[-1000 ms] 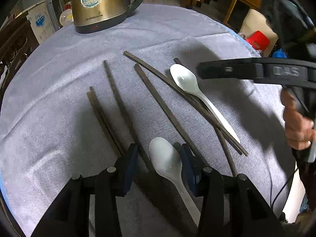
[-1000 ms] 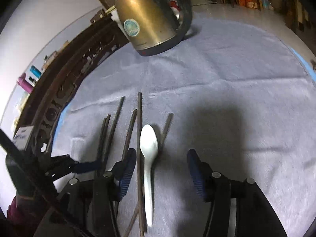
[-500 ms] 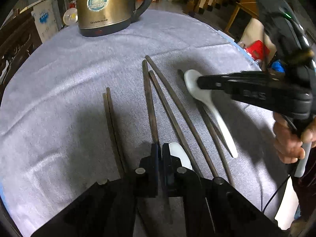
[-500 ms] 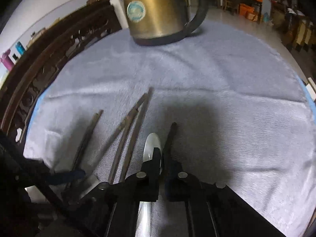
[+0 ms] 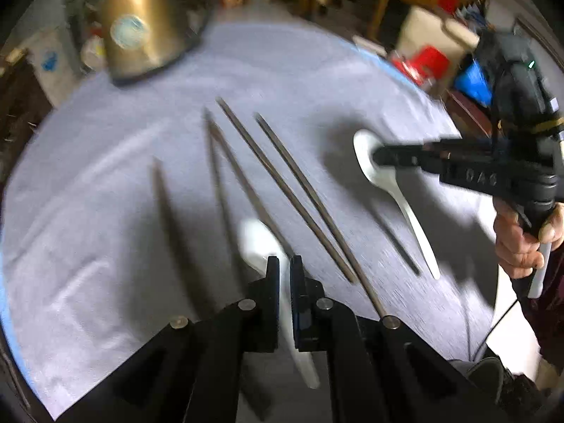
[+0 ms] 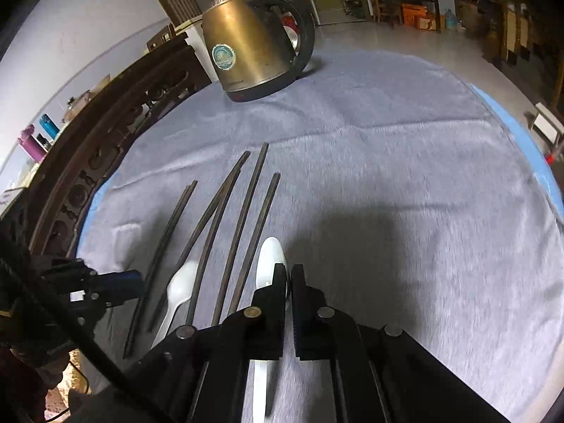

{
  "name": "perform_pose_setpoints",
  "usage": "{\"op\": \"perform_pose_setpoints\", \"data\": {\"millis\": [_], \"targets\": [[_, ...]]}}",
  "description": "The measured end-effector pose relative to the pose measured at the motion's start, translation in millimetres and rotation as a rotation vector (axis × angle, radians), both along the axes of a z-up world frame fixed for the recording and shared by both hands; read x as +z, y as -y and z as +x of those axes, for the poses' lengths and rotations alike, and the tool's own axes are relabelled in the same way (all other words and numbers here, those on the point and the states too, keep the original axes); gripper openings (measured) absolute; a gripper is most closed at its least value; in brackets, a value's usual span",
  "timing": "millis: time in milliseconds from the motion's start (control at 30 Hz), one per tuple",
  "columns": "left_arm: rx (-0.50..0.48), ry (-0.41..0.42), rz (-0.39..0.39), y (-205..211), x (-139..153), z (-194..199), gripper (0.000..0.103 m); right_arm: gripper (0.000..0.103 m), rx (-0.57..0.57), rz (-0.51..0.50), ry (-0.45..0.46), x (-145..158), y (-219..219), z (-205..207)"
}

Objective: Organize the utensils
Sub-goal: 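Grasp a white spoon with the left tool while the right tool grasps another spoon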

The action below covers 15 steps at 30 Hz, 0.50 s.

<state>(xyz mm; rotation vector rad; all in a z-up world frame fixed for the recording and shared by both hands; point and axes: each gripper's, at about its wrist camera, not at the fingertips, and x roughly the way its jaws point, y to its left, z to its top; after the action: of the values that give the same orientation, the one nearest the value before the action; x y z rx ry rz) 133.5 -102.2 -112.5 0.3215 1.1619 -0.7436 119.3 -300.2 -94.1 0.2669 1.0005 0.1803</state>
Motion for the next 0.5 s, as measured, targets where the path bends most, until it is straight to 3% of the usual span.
{"op": "perform_pose_setpoints", "data": {"millis": [100, 200, 300, 367, 500], "targets": [[-0.020, -0.068, 0.014, 3.8, -14.7, -0.4, 0.005, 0.003, 0.002, 0.014, -0.005, -2.2, 2.6, -9.1], [0.025, -0.119, 0.023, -2.1, -26.0, 8.6, 0.005, 0.003, -0.002, 0.030, -0.014, -5.5, 6.5, -12.8], [0.059, -0.100, 0.012, -9.3, -23.4, 15.2, 0.013, 0.003, 0.008, 0.058, -0.027, -10.1, 8.5, -12.5], [0.059, -0.094, 0.011, -9.8, -22.4, 19.0, 0.020, 0.003, 0.023, 0.059, -0.032, -13.0, 6.0, -12.1], [0.062, -0.035, 0.051, -2.6, -15.7, 22.9, 0.052, 0.003, 0.045, 0.060, -0.044, -16.5, 0.6, -9.7]]}}
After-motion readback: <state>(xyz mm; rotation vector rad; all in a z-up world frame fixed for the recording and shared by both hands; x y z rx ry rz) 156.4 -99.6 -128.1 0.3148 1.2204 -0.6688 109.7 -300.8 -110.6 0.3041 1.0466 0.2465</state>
